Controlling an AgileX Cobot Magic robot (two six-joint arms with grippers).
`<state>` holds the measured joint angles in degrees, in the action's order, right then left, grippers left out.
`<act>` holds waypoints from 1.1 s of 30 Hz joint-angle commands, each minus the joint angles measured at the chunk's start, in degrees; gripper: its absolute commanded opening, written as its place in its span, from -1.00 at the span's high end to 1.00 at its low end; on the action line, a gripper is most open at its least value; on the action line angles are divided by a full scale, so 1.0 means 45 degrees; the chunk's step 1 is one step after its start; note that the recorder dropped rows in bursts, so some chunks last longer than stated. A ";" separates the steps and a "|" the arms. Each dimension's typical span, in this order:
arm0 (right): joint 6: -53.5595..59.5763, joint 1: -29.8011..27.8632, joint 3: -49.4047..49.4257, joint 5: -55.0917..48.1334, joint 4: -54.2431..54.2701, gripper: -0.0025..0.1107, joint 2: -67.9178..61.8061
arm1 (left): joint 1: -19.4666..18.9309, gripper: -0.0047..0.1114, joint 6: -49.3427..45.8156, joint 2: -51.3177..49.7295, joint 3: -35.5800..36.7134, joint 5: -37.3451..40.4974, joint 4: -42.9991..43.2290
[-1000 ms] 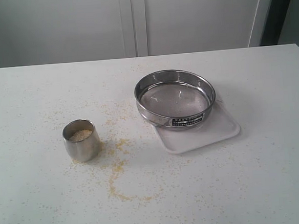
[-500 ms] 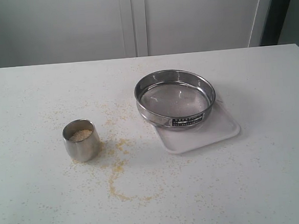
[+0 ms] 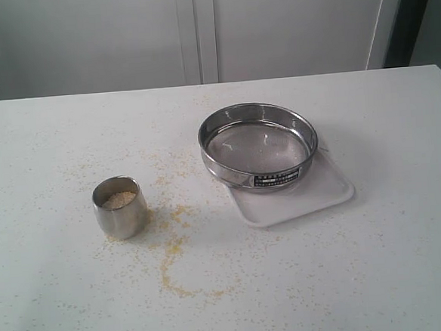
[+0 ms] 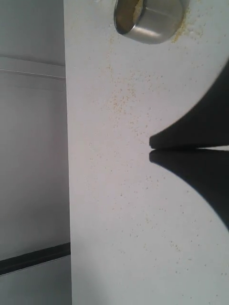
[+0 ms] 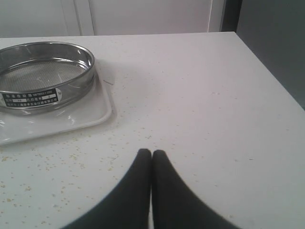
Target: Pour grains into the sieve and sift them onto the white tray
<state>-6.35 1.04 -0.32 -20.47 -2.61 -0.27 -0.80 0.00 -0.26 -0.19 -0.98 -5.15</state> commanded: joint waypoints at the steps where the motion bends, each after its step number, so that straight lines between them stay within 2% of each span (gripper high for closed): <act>1: 0.0015 -0.0076 0.0072 0.0193 -0.0044 0.96 0.0061 | -0.0036 0.92 0.0000 0.0058 0.0043 -0.1180 -0.0142; 8: 0.0015 -0.0076 0.0072 0.0193 -0.0044 0.96 0.0061 | -0.0036 0.92 0.0000 0.0058 0.0043 -0.1754 -0.0142; 21: 0.0015 -0.0076 0.0072 0.0193 -0.0044 0.96 0.0061 | -0.0036 0.92 0.0078 0.0058 0.0043 -0.4604 -0.0142; 28: 0.0015 -0.0076 0.0072 0.0193 -0.0044 0.96 0.0061 | -0.0036 0.92 0.0000 0.0058 0.0043 -0.5329 -0.0142; 33: 0.0015 -0.0076 0.0072 0.0193 -0.0044 0.96 0.0061 | -0.0036 0.92 0.0000 -0.0812 0.0043 -0.5930 -0.0032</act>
<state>-6.35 1.04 -0.32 -20.47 -2.61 -0.27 -0.80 0.00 -1.89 -0.19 -25.50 -5.15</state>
